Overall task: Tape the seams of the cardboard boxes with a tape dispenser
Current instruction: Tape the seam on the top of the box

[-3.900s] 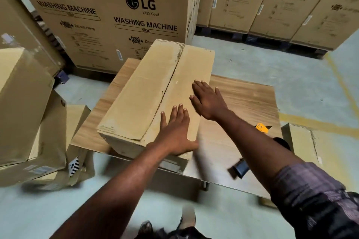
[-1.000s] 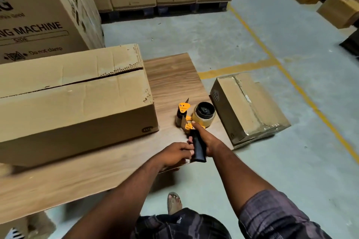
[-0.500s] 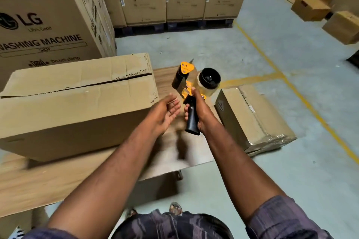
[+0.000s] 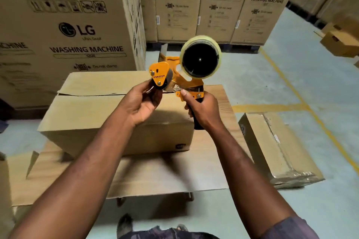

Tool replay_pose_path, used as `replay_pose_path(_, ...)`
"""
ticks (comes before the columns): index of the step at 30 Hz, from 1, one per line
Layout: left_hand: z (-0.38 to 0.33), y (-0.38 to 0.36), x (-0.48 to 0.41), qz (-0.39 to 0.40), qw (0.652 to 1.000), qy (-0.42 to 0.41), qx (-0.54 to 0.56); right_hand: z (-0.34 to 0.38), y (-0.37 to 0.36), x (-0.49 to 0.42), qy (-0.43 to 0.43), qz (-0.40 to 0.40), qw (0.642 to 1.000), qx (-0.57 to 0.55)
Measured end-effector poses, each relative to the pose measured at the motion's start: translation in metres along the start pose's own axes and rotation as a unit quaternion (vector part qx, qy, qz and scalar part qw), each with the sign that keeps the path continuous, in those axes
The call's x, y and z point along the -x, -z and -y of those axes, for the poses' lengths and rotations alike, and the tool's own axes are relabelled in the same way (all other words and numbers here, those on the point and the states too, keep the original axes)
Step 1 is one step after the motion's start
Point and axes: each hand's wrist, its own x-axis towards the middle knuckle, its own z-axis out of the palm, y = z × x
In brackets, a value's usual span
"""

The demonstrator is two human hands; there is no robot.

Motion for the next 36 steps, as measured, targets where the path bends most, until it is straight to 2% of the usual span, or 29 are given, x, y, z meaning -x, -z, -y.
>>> replay_pose_path(8,-0.083,0.119,0.009,0.036,0.997,0.027,0.056,0.029,-0.097,-0.026,0.046,0.106,0.992,0.055)
replay_pose_path(11,-0.107,0.142,0.008,-0.041,0.999,0.012,-0.003,0.037,-0.138,-0.035,0.064,0.127,0.987,0.073)
replay_pose_path(15,-0.143,0.180,0.002,-0.120,0.980,-0.065,-0.145,0.048,-0.192,-0.048,0.091,0.155,0.977,0.115)
replay_pose_path(18,-0.174,0.212,0.000,-0.128,0.958,-0.084,-0.241,0.054,-0.223,-0.058,0.117,0.181,0.963,0.164)
replay_pose_path(23,-0.218,0.258,-0.021,-0.146,0.937,-0.074,-0.310,0.054,-0.259,-0.077,0.145,0.183,0.941,0.246)
replay_pose_path(26,-0.240,0.282,-0.035,-0.149,0.939,-0.070,-0.303,0.048,-0.267,-0.093,0.132,0.178,0.937,0.270)
replay_pose_path(30,-0.249,0.294,-0.049,-0.171,0.907,-0.084,-0.375,0.047,-0.283,-0.114,0.144,0.197,0.912,0.329)
replay_pose_path(36,-0.249,0.303,-0.064,-0.214,0.873,-0.129,-0.418,0.040,-0.299,-0.131,0.153,0.209,0.901,0.348)
